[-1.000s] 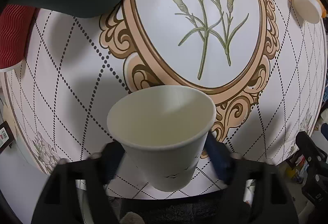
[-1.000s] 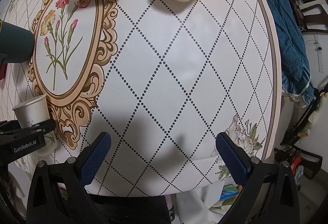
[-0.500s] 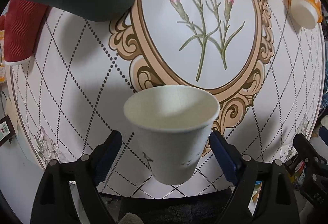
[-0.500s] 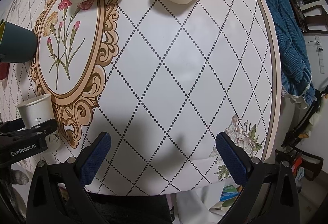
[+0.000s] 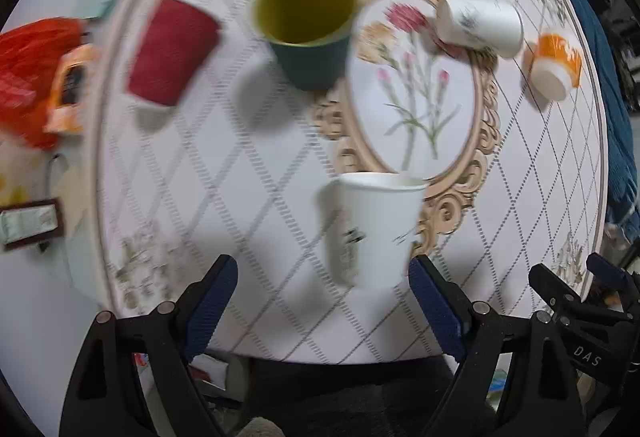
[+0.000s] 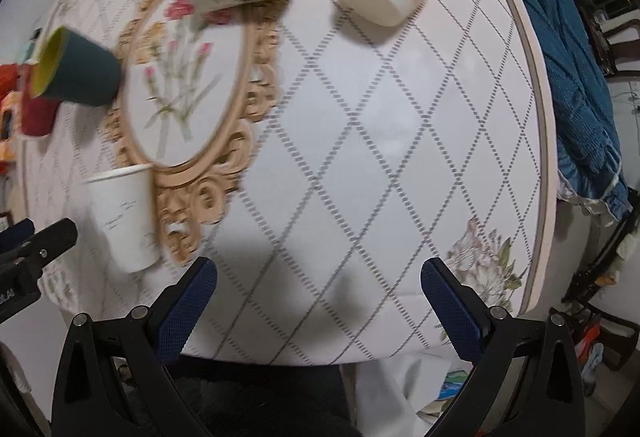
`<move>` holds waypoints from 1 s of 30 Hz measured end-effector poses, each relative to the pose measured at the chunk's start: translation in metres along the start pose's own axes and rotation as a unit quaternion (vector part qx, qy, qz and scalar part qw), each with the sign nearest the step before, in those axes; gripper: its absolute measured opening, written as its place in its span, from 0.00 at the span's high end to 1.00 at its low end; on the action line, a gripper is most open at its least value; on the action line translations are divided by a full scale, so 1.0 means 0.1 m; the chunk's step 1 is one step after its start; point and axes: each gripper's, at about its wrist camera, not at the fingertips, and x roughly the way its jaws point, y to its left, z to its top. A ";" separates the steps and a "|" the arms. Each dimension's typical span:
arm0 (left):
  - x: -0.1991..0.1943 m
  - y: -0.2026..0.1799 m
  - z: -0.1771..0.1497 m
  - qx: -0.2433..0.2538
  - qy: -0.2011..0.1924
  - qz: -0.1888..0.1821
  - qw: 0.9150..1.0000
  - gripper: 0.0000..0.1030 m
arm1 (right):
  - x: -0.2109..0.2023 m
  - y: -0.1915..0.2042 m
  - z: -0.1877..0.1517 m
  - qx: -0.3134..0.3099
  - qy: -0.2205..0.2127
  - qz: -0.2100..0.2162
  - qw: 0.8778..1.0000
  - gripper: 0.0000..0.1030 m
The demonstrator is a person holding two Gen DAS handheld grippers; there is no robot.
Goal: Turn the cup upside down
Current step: 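Lower the white cup upright onto the table and open the left gripper, then move the right gripper to the white cup and close on its body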
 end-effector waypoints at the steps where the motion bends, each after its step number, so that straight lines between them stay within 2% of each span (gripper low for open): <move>1: -0.04 0.08 -0.03 -0.005 -0.007 0.002 1.000 0.15 | -0.03 0.05 -0.04 -0.004 -0.002 0.006 1.000 0.00; 7: -0.12 0.58 -0.34 -0.034 -0.029 0.011 0.999 0.15 | -0.26 0.53 -0.32 -0.029 -0.020 0.037 0.999 0.00; 16: -0.18 1.15 -0.64 -0.067 -0.052 0.006 0.996 0.15 | -0.41 1.13 -0.62 -0.048 -0.035 0.050 0.997 0.00; 19: -0.14 1.26 -0.66 -0.064 -0.059 0.015 0.996 0.15 | -0.46 1.26 -0.67 -0.058 -0.044 0.040 0.997 0.00; 20: -0.11 1.29 -0.66 -0.063 -0.059 0.020 0.996 0.11 | -0.47 1.31 -0.68 -0.068 -0.047 0.032 0.996 0.00; 23: -0.03 1.39 -0.64 -0.072 -0.066 0.022 0.995 0.09 | -0.52 1.45 -0.70 -0.122 -0.060 0.001 0.991 0.00; 25: 0.03 1.43 -0.62 -0.074 -0.074 0.023 0.994 0.09 | -0.59 1.58 -0.70 -0.194 -0.085 -0.038 0.977 0.00; 27: 0.15 1.46 -0.59 -0.078 -0.071 0.035 0.994 0.09 | -0.62 1.73 -0.71 -0.289 -0.103 -0.092 0.948 0.00; 29: 0.27 1.48 -0.56 -0.088 -0.060 0.031 0.994 0.09 | -0.61 1.90 -0.76 -0.400 -0.122 -0.163 0.894 0.00; 30: 0.34 1.49 -0.56 -0.092 -0.054 0.026 0.994 0.09 | -0.59 1.99 -0.80 -0.459 -0.130 -0.200 0.856 0.00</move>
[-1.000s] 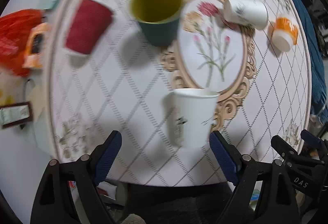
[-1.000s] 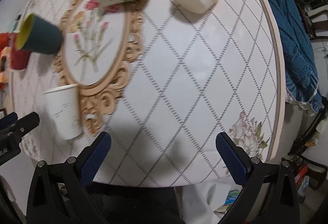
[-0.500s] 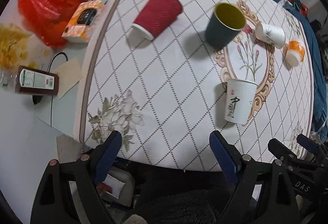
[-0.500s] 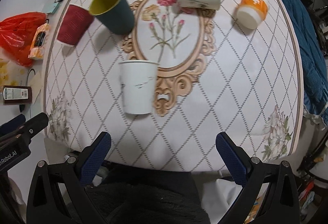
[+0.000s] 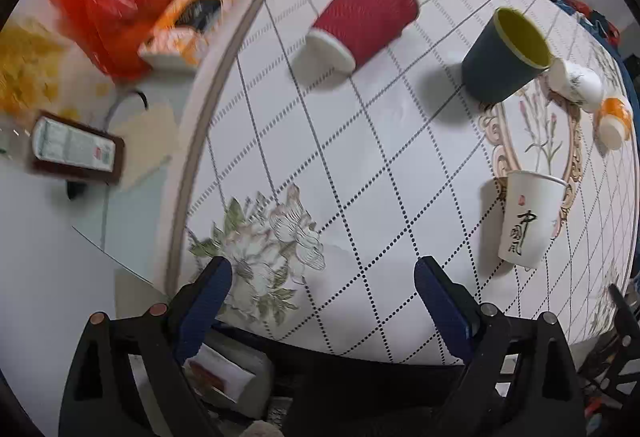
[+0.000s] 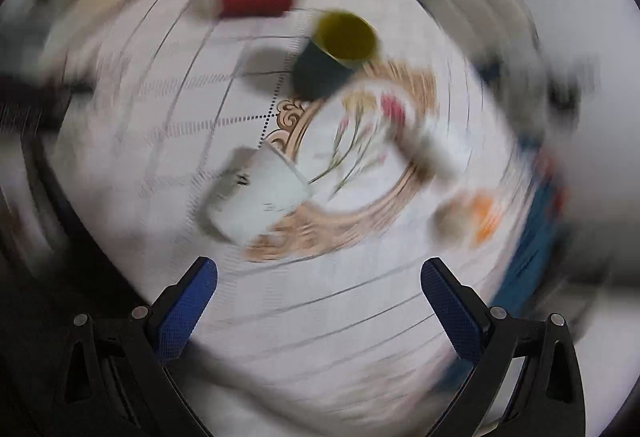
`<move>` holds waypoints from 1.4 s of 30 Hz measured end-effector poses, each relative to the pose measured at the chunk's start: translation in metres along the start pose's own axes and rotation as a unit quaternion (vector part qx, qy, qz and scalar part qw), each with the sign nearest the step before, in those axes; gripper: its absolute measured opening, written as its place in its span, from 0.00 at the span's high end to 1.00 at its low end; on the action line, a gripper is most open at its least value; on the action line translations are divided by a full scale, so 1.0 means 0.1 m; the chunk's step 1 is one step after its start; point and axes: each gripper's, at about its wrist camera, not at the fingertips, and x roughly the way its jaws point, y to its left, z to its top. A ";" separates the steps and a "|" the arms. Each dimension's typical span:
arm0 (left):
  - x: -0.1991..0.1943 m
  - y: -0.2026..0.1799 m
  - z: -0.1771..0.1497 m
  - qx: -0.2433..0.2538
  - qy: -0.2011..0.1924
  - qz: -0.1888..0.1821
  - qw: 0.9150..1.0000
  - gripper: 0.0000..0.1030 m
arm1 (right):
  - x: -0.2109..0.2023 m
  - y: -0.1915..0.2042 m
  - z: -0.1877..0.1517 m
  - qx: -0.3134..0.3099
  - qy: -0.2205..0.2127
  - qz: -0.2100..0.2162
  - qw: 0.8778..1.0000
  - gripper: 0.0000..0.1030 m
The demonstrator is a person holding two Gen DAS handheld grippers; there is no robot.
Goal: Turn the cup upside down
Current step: 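Move the right gripper to the white cup and close on its body, then lift the white cup with the right gripper and rotate it rim-down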
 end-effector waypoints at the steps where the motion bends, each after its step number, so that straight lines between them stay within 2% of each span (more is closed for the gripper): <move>1: 0.08 0.00 0.00 -0.007 0.008 -0.009 1.000 0.09 | 0.00 0.11 0.03 -0.076 -0.006 -0.034 0.997 0.00; 2: 0.13 0.00 0.00 -0.011 0.013 -0.015 1.000 0.09 | 0.02 0.20 0.03 -0.142 -0.010 -0.062 0.988 0.00; 3: 0.18 -0.02 -0.01 -0.015 0.019 -0.021 0.999 0.09 | 0.05 0.32 0.02 -0.220 -0.013 -0.092 0.971 0.00; 4: 0.25 -0.04 -0.01 -0.017 0.026 -0.023 0.999 0.09 | 0.11 0.47 -0.03 -0.316 -0.020 -0.124 0.940 0.00; 5: 0.31 -0.06 -0.01 -0.021 0.032 -0.023 0.999 0.09 | 0.15 0.56 -0.07 -0.371 -0.025 -0.140 0.918 0.00; 6: 0.37 -0.08 -0.02 -0.026 0.037 -0.024 0.999 0.09 | 0.23 0.70 -0.18 -0.461 -0.034 -0.159 0.873 0.00; 8: 0.46 -0.10 -0.01 -0.035 0.045 -0.022 0.998 0.09 | 0.36 0.84 -0.32 -0.564 -0.044 -0.179 0.805 0.00; 9: 0.51 -0.11 -0.02 -0.040 0.050 -0.022 0.998 0.09 | 0.44 0.90 -0.43 -0.624 -0.052 -0.188 0.757 0.00; 10: 0.55 -0.11 -0.02 -0.045 0.055 -0.021 0.997 0.09 | 0.50 0.93 -0.49 -0.661 -0.058 -0.191 0.723 0.00; 11: 0.59 -0.10 -0.03 -0.050 0.059 -0.020 0.997 0.09 | 0.59 0.94 -0.57 -0.703 -0.065 -0.198 0.680 0.00; 12: 0.63 -0.10 -0.03 -0.055 0.063 -0.017 0.996 0.09 | 0.65 0.97 -0.63 -0.725 -0.070 -0.202 0.655 0.00; 13: 0.67 -0.09 -0.03 -0.058 0.066 -0.015 0.996 0.09 | 0.72 0.98 -0.69 -0.751 -0.077 -0.205 0.622 0.01; 16: 0.77 -0.04 -0.04 -0.071 0.076 -0.010 0.995 0.09 | 0.97 0.93 -0.79 -0.808 -0.091 -0.218 0.539 0.04; 18: 0.82 -0.03 -0.03 -0.078 0.081 -0.004 0.994 0.09 | 1.11 0.90 -0.83 -0.831 -0.097 -0.225 0.500 0.05; 20: 0.87 -0.02 -0.03 -0.082 0.085 -0.004 0.993 0.09 | 1.22 0.88 -0.80 -0.848 -0.106 -0.229 0.466 0.05; 23: 0.91 0.02 0.01 -0.087 0.089 -0.005 0.992 0.09 | 1.31 0.87 -0.74 -0.860 -0.114 -0.226 0.442 0.06; 26: 0.94 0.06 0.04 -0.093 0.092 -0.002 0.991 0.09 | 1.39 0.86 -0.68 -0.868 -0.121 -0.227 0.424 0.08; 30: 0.98 0.12 0.11 -0.093 0.096 -0.002 0.991 0.09 | 1.54 0.82 -0.66 -0.874 -0.118 -0.229 0.412 0.20; 31: 0.98 0.13 0.12 -0.093 0.096 -0.002 0.991 0.09 | 1.57 0.82 -0.64 -0.874 -0.117 -0.228 0.413 0.28; 33: 0.97 0.13 0.13 -0.092 0.096 -0.003 0.991 0.09 | 1.61 0.81 -0.60 -0.872 -0.112 -0.222 0.422 0.33; 39: 1.00 0.17 0.22 -0.090 0.101 -0.004 0.991 0.09 | 1.57 0.82 -0.56 -0.861 -0.120 -0.205 0.449 0.34; 41: 1.00 0.15 0.24 -0.088 0.100 -0.003 0.991 0.09 | 1.55 0.83 -0.53 -0.855 -0.122 -0.200 0.463 0.34; 42: 1.00 0.12 0.25 -0.086 0.100 -0.003 0.991 0.09 | 1.53 0.87 -0.48 -0.850 -0.122 -0.195 0.474 0.35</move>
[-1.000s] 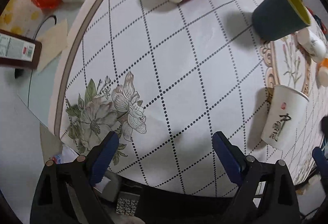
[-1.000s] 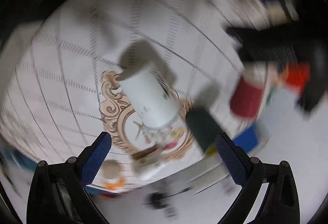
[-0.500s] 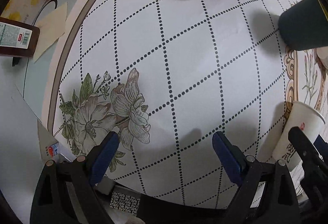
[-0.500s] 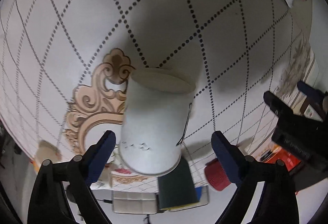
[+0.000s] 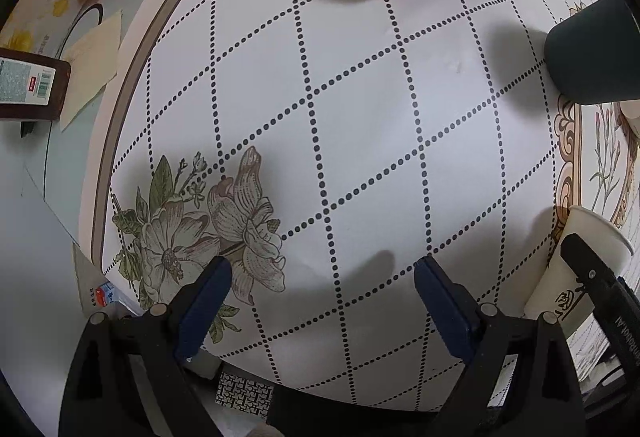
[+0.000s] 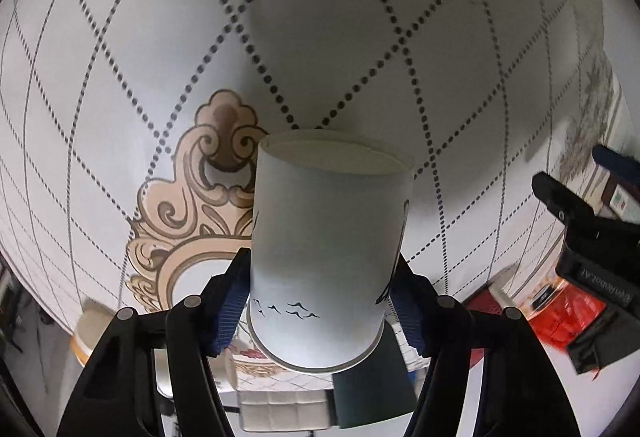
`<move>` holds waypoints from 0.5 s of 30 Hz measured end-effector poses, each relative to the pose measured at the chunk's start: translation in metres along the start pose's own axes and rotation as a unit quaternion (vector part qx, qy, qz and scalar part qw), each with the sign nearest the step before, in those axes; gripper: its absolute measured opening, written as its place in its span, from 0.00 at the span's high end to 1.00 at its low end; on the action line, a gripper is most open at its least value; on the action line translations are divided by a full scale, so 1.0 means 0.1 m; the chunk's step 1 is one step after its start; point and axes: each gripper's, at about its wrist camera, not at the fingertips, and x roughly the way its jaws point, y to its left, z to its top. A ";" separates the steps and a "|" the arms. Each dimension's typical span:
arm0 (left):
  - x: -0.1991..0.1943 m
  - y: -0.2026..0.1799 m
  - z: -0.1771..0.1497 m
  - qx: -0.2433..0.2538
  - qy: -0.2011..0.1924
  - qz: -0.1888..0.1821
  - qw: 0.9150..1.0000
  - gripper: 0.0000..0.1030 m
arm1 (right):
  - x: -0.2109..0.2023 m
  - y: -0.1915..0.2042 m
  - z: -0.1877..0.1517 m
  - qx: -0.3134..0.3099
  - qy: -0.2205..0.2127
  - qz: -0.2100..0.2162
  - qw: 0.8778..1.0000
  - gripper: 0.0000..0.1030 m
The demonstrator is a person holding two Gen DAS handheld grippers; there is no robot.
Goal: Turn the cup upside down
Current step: 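Lift the white cup with the right gripper and rotate it rim-down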
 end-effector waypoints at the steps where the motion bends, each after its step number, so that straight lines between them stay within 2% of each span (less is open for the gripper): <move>1: -0.01 -0.01 0.01 0.002 0.000 0.000 1.000 0.09 | 0.00 -0.03 -0.01 0.013 0.000 0.003 1.000 0.35; 5: -0.06 -0.07 0.02 0.008 -0.005 0.004 1.000 0.09 | -0.05 -0.30 0.04 0.074 0.002 0.026 0.997 0.35; 8: -0.11 -0.10 0.02 0.012 -0.009 0.007 1.000 0.09 | -0.03 -0.50 0.00 0.141 0.005 0.050 0.989 0.35; 11: -0.16 -0.13 0.02 0.016 -0.012 0.010 1.000 0.09 | -0.02 -0.70 -0.06 0.217 0.008 0.076 0.973 0.35; 14: -0.21 -0.17 0.02 0.022 -0.015 0.013 1.000 0.09 | 0.04 -0.80 -0.14 0.298 0.010 0.112 0.948 0.35; 15: -0.23 -0.20 0.02 0.025 -0.017 0.014 0.999 0.09 | 0.05 -0.87 -0.18 0.332 0.010 0.127 0.934 0.35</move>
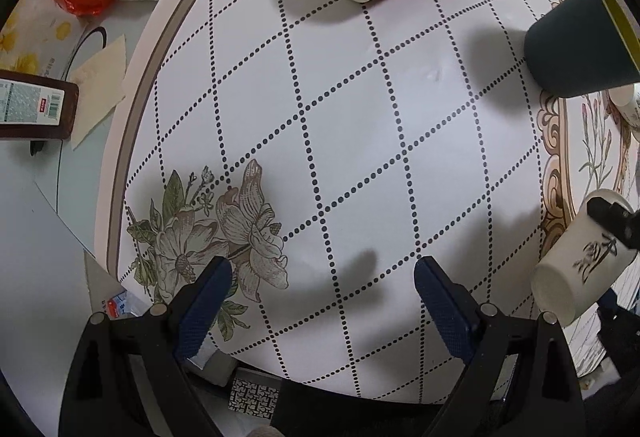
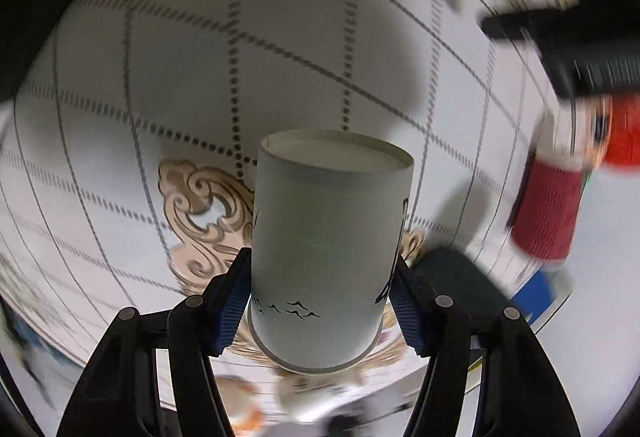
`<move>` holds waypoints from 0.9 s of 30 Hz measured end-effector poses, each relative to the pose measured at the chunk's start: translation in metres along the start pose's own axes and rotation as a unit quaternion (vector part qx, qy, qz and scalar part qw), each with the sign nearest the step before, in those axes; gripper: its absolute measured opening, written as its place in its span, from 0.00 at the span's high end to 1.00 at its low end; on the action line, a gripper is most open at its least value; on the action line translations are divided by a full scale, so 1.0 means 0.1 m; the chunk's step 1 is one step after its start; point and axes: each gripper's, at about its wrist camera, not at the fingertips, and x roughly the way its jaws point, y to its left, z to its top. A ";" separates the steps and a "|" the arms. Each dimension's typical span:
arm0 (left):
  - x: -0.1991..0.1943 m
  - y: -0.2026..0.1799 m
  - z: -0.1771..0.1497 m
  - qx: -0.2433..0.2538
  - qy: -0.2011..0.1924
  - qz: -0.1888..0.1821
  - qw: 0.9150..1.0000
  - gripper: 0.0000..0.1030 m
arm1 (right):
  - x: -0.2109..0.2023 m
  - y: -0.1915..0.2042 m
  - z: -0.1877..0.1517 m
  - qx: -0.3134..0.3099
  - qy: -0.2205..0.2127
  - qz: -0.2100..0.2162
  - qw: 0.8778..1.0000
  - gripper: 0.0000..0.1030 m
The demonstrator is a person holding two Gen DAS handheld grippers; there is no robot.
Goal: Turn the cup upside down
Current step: 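Lift the white cup with the right gripper and rotate it rim-down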
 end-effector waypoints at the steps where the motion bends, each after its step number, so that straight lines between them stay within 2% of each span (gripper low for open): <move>1: -0.03 -0.03 0.00 0.004 -0.002 0.002 1.000 0.09 | 0.00 -0.05 0.00 0.029 0.001 0.014 0.999 0.35; 3: -0.06 -0.06 -0.01 0.011 -0.006 0.004 1.000 0.09 | 0.01 -0.20 -0.01 0.105 0.003 0.049 0.993 0.35; 5: -0.10 -0.12 -0.04 0.018 -0.008 0.006 1.000 0.09 | 0.03 -0.30 -0.04 0.171 0.005 0.079 0.982 0.35; 9: -0.15 -0.27 -0.06 0.032 -0.012 0.006 0.999 0.09 | 0.12 -0.46 -0.18 0.315 0.014 0.138 0.939 0.35; 12: -0.21 -0.36 -0.05 0.044 -0.015 0.006 0.999 0.09 | 0.20 -0.54 -0.31 0.407 0.027 0.173 0.896 0.35; 13: -0.22 -0.40 -0.05 0.047 -0.017 0.007 0.999 0.09 | 0.23 -0.54 -0.37 0.440 0.036 0.186 0.878 0.35; 17: -0.28 -0.57 -0.05 0.061 -0.020 0.007 0.998 0.09 | 0.37 -0.45 -0.66 0.568 0.059 0.272 0.774 0.35; 18: -0.30 -0.63 -0.04 0.063 -0.021 0.007 0.998 0.09 | 0.40 -0.41 -0.71 0.596 0.062 0.295 0.744 0.35; 20: -0.31 -0.69 -0.05 0.068 -0.021 0.007 0.997 0.09 | 0.44 -0.34 -0.76 0.632 0.067 0.326 0.699 0.35; 22: -0.32 -0.73 -0.06 0.072 -0.022 0.006 0.997 0.09 | 0.50 -0.25 -0.87 0.666 0.070 0.361 0.649 0.35; 25: -0.33 -0.79 -0.07 0.076 -0.021 0.004 0.997 0.09 | 0.59 -0.15 -0.96 0.701 0.071 0.402 0.585 0.35; 27: -0.33 -0.81 -0.09 0.079 -0.021 0.003 0.997 0.09 | 0.61 -0.10 -0.98 0.717 0.072 0.420 0.551 0.35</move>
